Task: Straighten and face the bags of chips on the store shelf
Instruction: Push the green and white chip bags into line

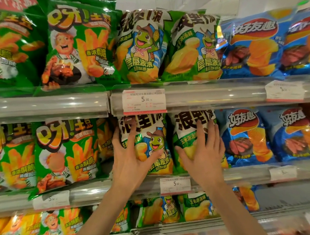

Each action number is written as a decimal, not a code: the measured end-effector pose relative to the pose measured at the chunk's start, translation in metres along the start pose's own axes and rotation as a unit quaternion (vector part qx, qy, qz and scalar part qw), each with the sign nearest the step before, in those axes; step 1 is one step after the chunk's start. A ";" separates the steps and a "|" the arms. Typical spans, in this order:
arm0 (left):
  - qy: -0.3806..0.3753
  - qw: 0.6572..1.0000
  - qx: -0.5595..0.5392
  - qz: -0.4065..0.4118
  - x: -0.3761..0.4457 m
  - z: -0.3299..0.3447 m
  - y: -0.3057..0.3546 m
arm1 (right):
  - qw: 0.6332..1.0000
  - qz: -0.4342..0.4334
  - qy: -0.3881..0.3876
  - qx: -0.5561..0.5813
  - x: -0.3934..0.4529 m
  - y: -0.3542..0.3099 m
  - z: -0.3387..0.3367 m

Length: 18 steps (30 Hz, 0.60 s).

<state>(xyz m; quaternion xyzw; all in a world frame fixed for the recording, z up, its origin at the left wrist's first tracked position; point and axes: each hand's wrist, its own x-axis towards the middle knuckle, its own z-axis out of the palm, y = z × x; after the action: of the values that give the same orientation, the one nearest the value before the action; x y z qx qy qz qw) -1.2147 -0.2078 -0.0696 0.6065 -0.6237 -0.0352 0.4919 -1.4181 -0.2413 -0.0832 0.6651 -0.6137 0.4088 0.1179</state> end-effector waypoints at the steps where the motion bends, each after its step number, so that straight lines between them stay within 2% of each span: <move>1: 0.007 1.000 0.002 -0.002 0.000 0.001 0.001 | 1.000 -0.002 -0.001 0.007 0.004 0.003 -0.001; 5: 0.033 0.999 0.004 -0.007 -0.001 0.007 0.003 | 0.999 0.016 -0.015 0.042 0.016 0.013 -0.001; 12: 0.052 0.997 0.063 0.005 -0.007 0.015 0.009 | 1.000 -0.014 0.012 0.020 0.006 0.015 0.004; 15: 0.045 0.997 0.062 0.001 -0.006 0.017 0.009 | 1.000 -0.014 0.003 0.011 0.006 0.013 0.003; 18: 0.018 0.999 0.049 -0.007 -0.004 0.014 0.007 | 0.998 -0.008 -0.021 0.054 0.006 0.015 -0.003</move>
<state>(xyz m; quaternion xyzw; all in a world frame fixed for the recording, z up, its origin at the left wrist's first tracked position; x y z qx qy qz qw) -1.2297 -0.2104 -0.0740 0.6346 -0.6114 0.0033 0.4727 -1.4335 -0.2470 -0.0825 0.6839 -0.5873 0.4268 0.0721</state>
